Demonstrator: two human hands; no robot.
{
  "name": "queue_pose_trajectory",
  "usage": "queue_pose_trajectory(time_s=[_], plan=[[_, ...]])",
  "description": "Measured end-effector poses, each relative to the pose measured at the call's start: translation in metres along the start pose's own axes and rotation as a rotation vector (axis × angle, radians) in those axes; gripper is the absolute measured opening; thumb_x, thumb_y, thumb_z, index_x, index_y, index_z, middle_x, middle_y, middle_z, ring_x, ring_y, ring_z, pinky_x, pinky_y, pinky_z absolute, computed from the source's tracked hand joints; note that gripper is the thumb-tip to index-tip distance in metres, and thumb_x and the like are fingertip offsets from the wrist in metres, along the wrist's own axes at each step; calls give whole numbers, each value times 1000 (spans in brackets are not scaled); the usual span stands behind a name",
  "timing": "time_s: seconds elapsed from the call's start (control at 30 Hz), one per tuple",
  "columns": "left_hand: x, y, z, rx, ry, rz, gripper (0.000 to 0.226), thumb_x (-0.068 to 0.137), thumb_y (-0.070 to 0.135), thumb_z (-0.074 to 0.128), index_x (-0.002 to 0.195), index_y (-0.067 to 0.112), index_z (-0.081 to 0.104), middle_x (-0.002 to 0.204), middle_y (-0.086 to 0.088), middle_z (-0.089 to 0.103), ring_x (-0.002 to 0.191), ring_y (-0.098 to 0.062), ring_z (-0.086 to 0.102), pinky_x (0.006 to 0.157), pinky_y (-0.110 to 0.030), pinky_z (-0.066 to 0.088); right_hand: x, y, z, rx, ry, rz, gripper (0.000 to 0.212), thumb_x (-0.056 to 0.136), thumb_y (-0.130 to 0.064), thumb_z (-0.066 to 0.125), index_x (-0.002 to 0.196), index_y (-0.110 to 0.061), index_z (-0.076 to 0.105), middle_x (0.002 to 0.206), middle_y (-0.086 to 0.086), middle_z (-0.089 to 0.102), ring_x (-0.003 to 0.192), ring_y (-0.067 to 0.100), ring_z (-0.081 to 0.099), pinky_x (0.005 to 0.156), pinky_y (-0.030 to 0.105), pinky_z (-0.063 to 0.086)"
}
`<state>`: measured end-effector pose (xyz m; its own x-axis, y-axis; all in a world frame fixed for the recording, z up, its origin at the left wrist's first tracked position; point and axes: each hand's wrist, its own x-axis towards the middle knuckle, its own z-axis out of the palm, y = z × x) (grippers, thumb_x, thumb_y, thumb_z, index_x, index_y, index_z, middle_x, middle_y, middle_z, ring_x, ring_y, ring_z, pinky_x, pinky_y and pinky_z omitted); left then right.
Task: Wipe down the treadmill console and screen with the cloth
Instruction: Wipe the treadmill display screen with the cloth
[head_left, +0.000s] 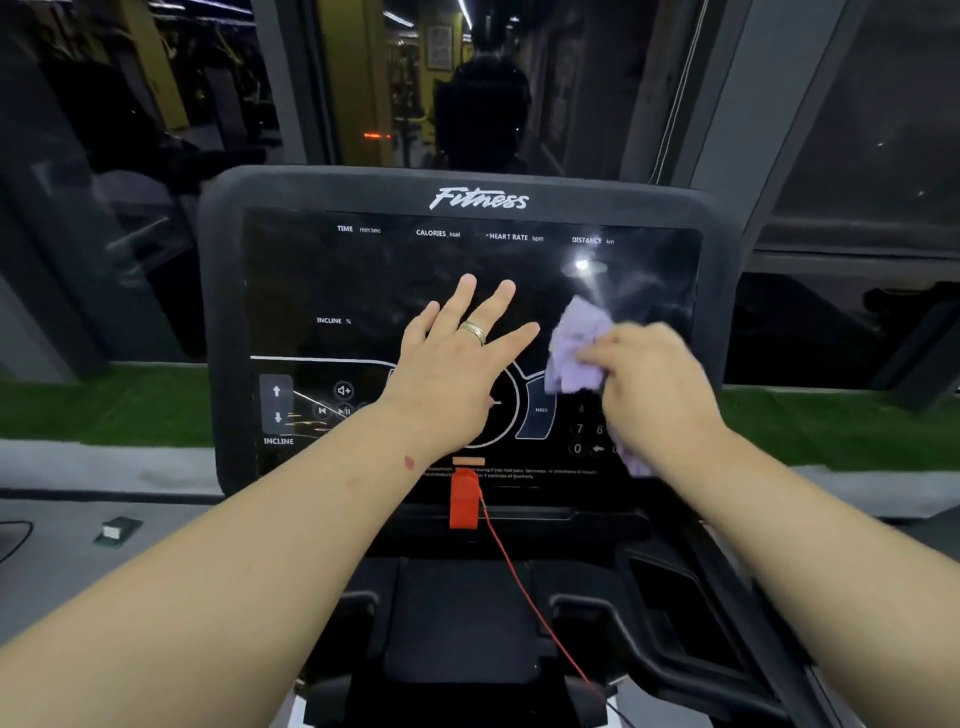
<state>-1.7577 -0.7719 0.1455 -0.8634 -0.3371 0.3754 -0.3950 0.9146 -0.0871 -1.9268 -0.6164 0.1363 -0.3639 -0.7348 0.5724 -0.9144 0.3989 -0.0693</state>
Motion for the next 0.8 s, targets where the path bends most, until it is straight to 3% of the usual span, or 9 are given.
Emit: queue_pose_trajectory(time_s=[0.07,0.13,0.23,0.33,0.43,0.5,0.6,0.7,0.8], plan=[[-1,-5,-9,-117,46,-11,90,85,20,72,157,41,23,169,6,9,155,-26,5,122,-47,19,26,-18,3,67,98,58,35,79,4,60,97,-18,80,95,6,71,83,36,56,76,42,50],[-4,-5,-12,-271,96,-33,93,78,17,73,157,36,27,162,2,27,142,-30,30,112,-48,38,33,-56,16,295,151,63,34,78,2,58,98,-18,78,100,-2,69,89,26,58,79,37,51],[-19,-7,-4,-406,135,-103,93,80,17,69,157,38,22,157,-7,22,130,-33,38,97,-43,52,23,-111,21,702,62,72,39,86,4,53,112,-15,74,109,-8,66,97,6,54,87,14,46],[-35,-26,6,-380,202,-190,77,80,20,71,147,41,39,150,-2,27,115,-26,41,87,-45,55,13,-125,22,968,-122,83,63,72,20,40,115,-14,73,99,4,67,95,14,59,84,18,49],[-50,-40,10,-419,204,-159,51,82,30,57,132,39,52,135,6,35,106,-20,47,84,-41,54,-1,-127,32,1079,-190,114,67,72,24,39,115,-14,74,105,-2,73,106,12,67,98,25,51],[-59,-44,14,-443,199,-115,44,85,34,40,123,34,61,124,7,44,100,-19,54,81,-37,54,-15,-130,39,1090,-165,165,68,73,24,40,112,-20,74,114,-10,73,113,6,67,104,28,52],[-68,-56,21,-425,153,-118,22,90,20,57,105,29,71,113,8,53,93,-15,58,78,-32,51,-35,-128,48,955,-88,69,72,69,22,40,107,-27,74,120,-16,69,118,6,64,102,27,52],[-76,-68,21,-429,119,-197,29,81,10,49,95,19,73,106,12,51,86,-13,52,69,-25,48,-51,-121,57,701,-119,-31,48,77,10,52,108,-21,71,113,-11,65,106,4,62,93,26,52],[-83,-75,19,-413,109,-206,23,83,5,55,93,17,72,103,11,50,80,-12,48,60,-22,43,-59,-114,57,510,-182,-52,23,90,-19,59,106,-22,74,102,-10,68,100,11,63,91,29,51]])
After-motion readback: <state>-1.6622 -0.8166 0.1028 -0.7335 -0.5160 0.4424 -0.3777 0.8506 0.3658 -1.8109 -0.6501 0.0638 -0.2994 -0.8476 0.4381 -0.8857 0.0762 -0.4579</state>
